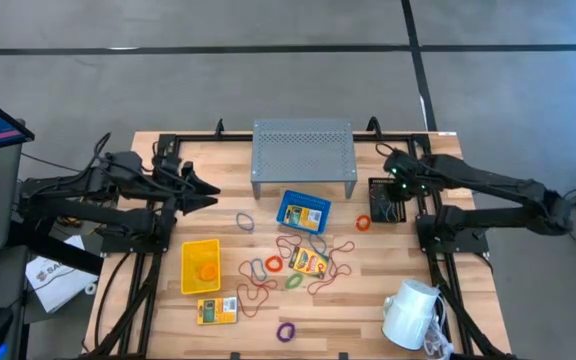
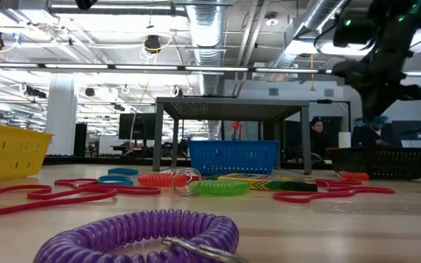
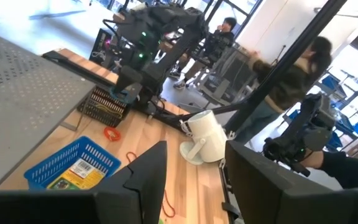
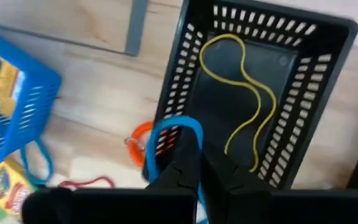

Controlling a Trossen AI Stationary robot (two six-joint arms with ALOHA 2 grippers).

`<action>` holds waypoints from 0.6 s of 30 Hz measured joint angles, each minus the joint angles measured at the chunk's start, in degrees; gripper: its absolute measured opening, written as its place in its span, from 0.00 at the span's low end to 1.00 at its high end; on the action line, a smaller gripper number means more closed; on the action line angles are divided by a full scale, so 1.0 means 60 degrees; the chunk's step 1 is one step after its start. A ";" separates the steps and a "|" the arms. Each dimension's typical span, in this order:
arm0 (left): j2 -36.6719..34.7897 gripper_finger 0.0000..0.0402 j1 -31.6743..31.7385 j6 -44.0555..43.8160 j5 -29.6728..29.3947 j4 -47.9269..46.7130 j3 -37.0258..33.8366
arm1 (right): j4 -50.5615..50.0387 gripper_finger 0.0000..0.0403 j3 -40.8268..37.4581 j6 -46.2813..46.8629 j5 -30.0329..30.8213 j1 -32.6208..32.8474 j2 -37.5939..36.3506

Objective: Pick & Place Office Desk Supplies
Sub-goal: Put the blue rubber band into the black bin

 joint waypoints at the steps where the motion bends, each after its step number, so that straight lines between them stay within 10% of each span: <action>1: 0.0109 0.39 0.0000 0.0013 -0.0001 -0.0001 0.0000 | 0.0023 0.00 0.0000 -0.0306 -0.0057 -0.0176 0.0187; 18: 0.1196 0.39 0.0000 -0.0970 -0.0045 0.0487 0.0000 | 0.0002 0.11 0.0015 -0.2313 -0.0776 -0.1686 0.1985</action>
